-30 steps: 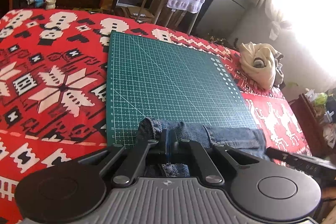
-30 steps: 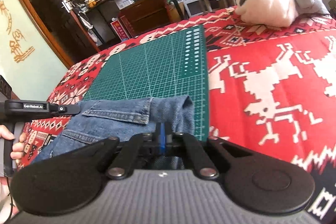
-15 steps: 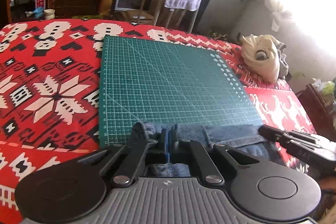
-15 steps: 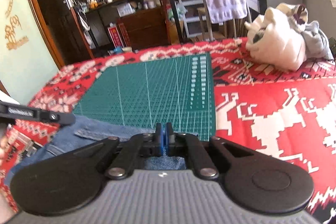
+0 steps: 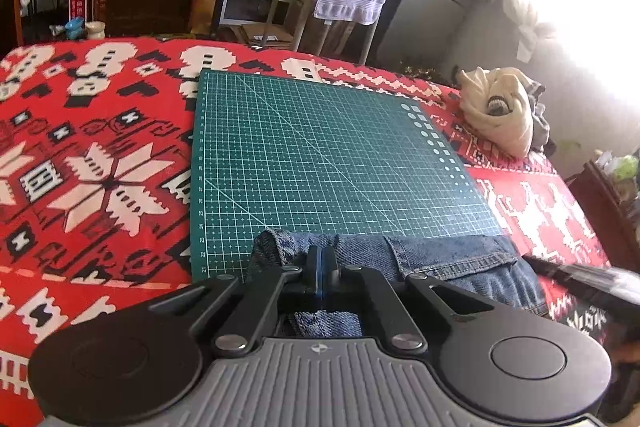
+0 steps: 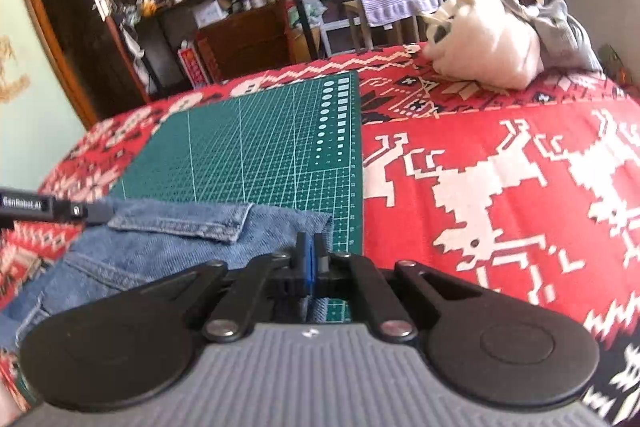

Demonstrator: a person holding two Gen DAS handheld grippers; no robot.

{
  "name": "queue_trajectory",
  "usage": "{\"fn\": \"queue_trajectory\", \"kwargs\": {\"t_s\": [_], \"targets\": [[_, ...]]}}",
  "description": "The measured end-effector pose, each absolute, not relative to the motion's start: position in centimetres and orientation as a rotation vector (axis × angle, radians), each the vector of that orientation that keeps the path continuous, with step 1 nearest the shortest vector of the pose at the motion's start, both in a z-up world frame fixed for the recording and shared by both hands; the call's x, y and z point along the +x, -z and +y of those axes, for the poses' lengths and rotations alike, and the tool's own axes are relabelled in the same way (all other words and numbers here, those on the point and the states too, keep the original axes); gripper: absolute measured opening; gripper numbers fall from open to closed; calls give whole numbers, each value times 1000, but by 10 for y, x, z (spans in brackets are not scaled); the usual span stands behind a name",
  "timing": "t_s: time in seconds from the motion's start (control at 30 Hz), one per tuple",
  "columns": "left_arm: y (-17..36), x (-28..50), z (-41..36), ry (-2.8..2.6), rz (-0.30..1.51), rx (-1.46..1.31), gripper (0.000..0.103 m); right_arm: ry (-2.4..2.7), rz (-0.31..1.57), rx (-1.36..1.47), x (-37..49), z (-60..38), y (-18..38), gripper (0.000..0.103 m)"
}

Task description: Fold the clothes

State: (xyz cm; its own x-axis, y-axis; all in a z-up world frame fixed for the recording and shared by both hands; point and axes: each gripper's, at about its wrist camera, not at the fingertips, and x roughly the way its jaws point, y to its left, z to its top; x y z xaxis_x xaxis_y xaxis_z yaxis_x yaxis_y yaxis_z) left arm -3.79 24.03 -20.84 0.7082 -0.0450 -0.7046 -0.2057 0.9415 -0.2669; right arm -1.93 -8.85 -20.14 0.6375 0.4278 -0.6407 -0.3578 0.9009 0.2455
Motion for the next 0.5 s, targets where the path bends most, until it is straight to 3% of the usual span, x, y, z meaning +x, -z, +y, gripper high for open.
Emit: {"fn": "queue_trajectory", "kwargs": {"t_s": [0.3, 0.5], "targets": [[189, -55, 216, -44, 709, -432, 4, -563, 632, 106, -48, -73, 148, 3], [202, -51, 191, 0, 738, -382, 4, -625, 640, 40, -53, -32, 153, 6]]}}
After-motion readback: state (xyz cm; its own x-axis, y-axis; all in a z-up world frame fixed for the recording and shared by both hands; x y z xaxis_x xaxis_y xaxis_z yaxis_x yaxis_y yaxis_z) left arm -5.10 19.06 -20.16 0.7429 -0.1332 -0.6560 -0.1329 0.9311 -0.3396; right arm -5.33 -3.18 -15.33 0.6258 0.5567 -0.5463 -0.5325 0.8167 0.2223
